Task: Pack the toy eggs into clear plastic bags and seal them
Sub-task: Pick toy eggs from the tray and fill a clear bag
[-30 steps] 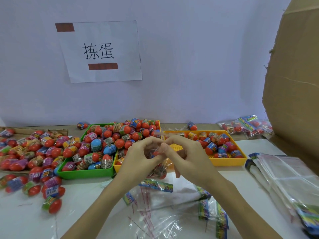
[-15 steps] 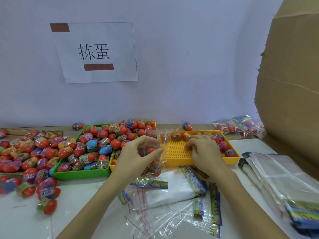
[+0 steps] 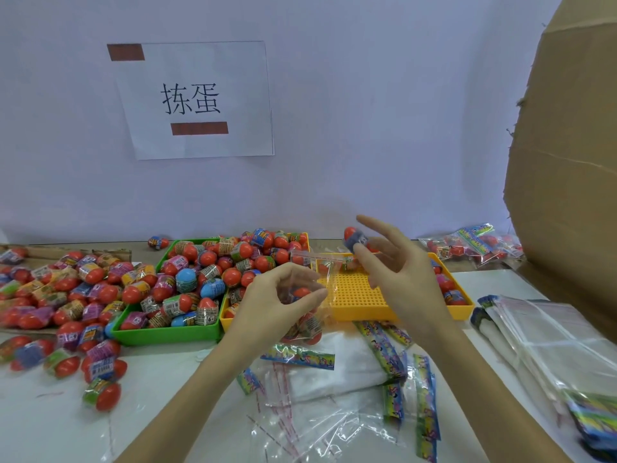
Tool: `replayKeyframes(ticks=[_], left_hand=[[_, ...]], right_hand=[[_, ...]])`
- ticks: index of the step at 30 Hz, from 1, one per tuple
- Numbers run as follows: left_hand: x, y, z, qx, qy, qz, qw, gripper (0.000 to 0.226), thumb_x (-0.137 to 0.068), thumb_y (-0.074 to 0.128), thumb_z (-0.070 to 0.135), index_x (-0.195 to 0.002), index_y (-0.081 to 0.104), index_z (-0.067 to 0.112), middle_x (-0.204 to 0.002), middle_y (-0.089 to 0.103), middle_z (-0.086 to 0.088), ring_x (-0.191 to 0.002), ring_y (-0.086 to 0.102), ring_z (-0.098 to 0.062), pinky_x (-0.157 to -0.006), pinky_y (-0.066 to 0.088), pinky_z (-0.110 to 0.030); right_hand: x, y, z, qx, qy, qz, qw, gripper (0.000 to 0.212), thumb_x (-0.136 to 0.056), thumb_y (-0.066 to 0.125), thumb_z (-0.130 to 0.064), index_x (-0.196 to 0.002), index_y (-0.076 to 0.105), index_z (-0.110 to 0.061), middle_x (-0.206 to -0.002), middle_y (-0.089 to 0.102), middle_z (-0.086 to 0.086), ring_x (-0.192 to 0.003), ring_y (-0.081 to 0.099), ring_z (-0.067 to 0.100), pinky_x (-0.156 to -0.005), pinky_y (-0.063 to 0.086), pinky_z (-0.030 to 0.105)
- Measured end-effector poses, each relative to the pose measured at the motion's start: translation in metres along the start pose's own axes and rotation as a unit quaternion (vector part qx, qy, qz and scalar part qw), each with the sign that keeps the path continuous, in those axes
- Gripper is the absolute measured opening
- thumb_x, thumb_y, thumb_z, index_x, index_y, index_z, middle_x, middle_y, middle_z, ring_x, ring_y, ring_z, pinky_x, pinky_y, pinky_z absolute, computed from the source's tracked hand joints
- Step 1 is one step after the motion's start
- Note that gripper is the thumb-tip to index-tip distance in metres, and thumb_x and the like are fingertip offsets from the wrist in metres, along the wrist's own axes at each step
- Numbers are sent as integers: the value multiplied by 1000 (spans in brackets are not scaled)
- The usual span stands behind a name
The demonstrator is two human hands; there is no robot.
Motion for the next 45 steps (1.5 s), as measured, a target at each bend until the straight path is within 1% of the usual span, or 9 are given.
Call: replayKeyframes(ticks=[3,7,11,17,23,30,37,41,45], left_hand=[[-1,2,0,0,8,-8,1000,25,-90,82,34,-112,73,28,-101,79,18,-101,74,-1,-90,59,-28],[0,4,1,12,21,-15,1000,26,-91,82,31,-115,73,28,-103,80,15,-103,75,-4,-90,60,-24],[0,4,3,21,31,-11,999,26,-92,82,22,-117,73,24,-104,81,12,-104,75,-5,-92,60,-24],[2,5,6,11,42,-6,999,26,-91,83,22,-115,74,25,-103,80,14,-93,74,2,-81,55,-14],[2,5,7,15,42,-8,999,27,-91,83,22,-116,74,26,-98,79,17,-92,73,1,-80,54,-12],[1,2,4,38,31,-11,999,31,-90,83,22,-120,74,19,-107,80,10,-103,74,-6,-90,60,-27],[1,3,6,30,43,-15,999,30,-88,82,28,-116,72,30,-106,77,25,-104,70,6,-83,52,-8],[0,3,5,28,43,-8,999,30,-89,84,24,-117,74,26,-105,78,19,-103,72,2,-83,53,-10],[1,4,5,32,40,-14,999,35,-86,86,28,-119,74,26,-109,80,15,-106,74,-3,-89,56,-17]], right_hand=[[4,9,-9,-59,15,-36,997,32,-101,68,-31,-133,68,-27,-115,77,1,-58,70,13,-50,46,13],[10,21,-7,-6,-8,-81,997,30,-99,72,-29,-129,71,-30,-88,75,-7,-56,69,11,-57,47,12],[11,22,-4,115,-62,-102,986,33,-99,72,-30,-131,70,-40,-117,68,-14,-51,68,17,-60,49,15],[12,25,-6,326,-160,-86,928,40,-102,62,-45,-142,58,-45,-109,66,-24,-58,60,9,-68,53,23],[9,22,-3,265,-129,-103,950,23,-98,67,-46,-118,58,-40,-95,65,-21,-58,65,11,-58,53,25],[10,25,-4,218,-111,-111,963,21,-103,64,-36,-120,74,-44,-100,60,-11,-67,62,18,-69,43,16],[15,30,-5,317,-144,-109,931,36,-98,60,-52,-118,71,-25,-111,54,-7,-66,61,10,-74,55,29],[14,29,-9,315,-171,-94,929,40,-97,60,-53,-122,69,-23,-105,62,-12,-69,56,-3,-71,46,13],[14,27,-7,332,-171,-99,922,28,-101,60,-47,-107,72,-23,-104,61,-12,-63,55,6,-69,50,25]])
Point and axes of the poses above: each hand's wrist, its own x-axis away from the middle knuckle, its own y-axis out of the palm, z = x × y, the point moved 5 cm from there along -x, towards the middle knuckle
